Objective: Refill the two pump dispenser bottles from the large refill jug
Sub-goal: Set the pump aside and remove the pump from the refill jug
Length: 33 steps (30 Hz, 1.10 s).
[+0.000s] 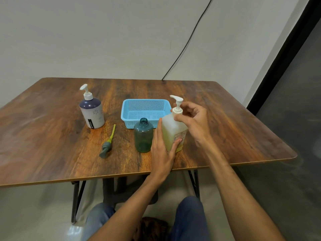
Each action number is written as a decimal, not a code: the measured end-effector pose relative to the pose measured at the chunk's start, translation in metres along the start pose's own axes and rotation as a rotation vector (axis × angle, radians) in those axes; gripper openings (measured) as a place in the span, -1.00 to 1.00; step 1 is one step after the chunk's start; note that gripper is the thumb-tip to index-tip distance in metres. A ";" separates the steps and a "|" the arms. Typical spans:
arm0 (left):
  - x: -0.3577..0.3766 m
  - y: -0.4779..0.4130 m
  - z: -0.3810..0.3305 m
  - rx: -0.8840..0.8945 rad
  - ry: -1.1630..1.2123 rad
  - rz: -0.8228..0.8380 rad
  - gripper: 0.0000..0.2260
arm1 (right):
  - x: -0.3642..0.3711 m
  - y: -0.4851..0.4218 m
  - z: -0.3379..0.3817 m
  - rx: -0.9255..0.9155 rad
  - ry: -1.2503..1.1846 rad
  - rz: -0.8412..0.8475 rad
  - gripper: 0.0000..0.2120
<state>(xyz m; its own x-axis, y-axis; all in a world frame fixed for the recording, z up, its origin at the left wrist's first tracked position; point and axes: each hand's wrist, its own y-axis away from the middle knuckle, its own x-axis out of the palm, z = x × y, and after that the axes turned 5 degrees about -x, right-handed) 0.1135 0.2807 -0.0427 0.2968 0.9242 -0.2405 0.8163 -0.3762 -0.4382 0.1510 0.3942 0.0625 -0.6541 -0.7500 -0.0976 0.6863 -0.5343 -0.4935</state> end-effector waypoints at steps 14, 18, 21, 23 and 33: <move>-0.001 0.000 -0.004 0.010 -0.031 -0.016 -0.22 | 0.008 0.008 0.010 -0.061 0.072 -0.067 -0.72; 0.000 0.000 -0.002 0.017 -0.037 -0.024 -0.22 | 0.006 0.009 0.013 -0.072 0.127 -0.063 -0.63; 0.000 0.000 0.000 0.024 -0.044 -0.025 -0.21 | 0.009 0.011 0.014 -0.094 0.224 -0.103 -0.59; 0.001 0.000 -0.001 0.026 -0.042 -0.030 -0.21 | 0.008 0.011 0.016 -0.107 0.238 -0.116 -0.68; 0.002 -0.002 0.004 0.029 -0.023 -0.032 -0.22 | 0.006 0.008 0.011 -0.096 0.206 -0.066 -0.64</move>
<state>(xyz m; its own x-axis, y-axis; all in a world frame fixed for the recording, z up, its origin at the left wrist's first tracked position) 0.1102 0.2832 -0.0460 0.2591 0.9341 -0.2457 0.8104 -0.3486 -0.4708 0.1557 0.3814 0.0673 -0.7547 -0.6137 -0.2319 0.6127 -0.5328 -0.5837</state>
